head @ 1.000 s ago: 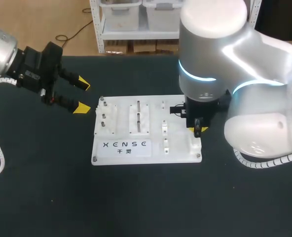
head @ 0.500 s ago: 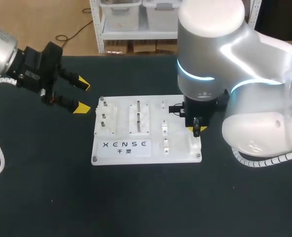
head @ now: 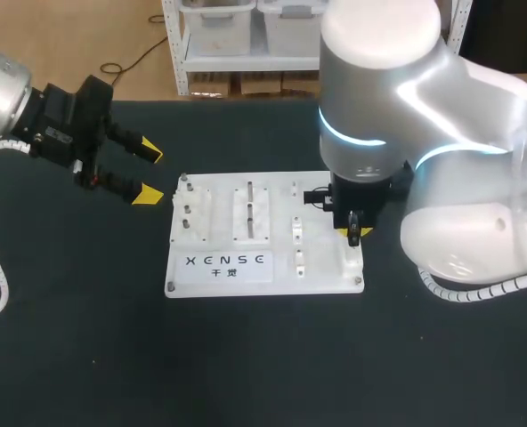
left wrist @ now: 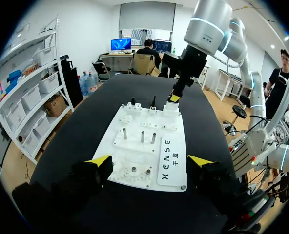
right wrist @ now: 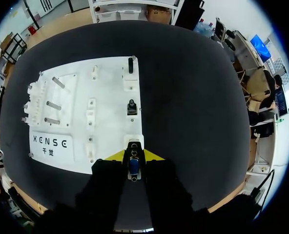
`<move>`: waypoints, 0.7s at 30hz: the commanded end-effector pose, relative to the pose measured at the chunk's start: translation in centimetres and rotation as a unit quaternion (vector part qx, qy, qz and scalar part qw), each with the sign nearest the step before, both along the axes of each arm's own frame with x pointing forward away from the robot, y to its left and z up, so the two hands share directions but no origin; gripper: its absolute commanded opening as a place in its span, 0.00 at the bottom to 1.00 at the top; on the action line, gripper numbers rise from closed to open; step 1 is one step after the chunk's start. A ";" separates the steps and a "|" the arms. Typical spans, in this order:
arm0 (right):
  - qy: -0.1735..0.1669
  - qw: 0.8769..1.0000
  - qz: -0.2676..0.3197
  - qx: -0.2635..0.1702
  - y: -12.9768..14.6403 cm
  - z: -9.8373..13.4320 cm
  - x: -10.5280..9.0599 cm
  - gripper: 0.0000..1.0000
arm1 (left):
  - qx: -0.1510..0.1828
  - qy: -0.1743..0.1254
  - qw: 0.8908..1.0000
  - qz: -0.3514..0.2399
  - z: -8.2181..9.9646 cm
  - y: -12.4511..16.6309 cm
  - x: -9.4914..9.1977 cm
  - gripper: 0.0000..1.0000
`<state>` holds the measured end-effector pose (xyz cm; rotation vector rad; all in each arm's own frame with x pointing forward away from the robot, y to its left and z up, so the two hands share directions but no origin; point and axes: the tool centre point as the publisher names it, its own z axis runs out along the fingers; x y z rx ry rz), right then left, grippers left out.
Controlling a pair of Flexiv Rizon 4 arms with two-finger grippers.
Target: Insert the USB connector, Ethernet cable, and multi-pin plug into their matching sockets one by one.
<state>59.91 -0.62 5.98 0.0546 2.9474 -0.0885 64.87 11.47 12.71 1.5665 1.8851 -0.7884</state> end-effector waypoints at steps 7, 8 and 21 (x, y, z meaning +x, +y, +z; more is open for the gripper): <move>-0.002 1.000 -0.009 0.002 -0.4 -1.5 -1.1 0.00 | -0.002 -0.002 1.000 0.000 -0.1 0.1 0.0 1.00; -0.001 1.000 -0.009 0.003 -0.3 -1.5 -1.2 0.00 | -0.002 -0.002 1.000 0.000 -0.1 0.1 0.0 1.00; 0.019 0.999 -0.026 -0.006 -0.5 -4.6 -1.1 0.00 | -0.002 -0.002 1.000 0.000 -0.1 0.1 0.0 1.00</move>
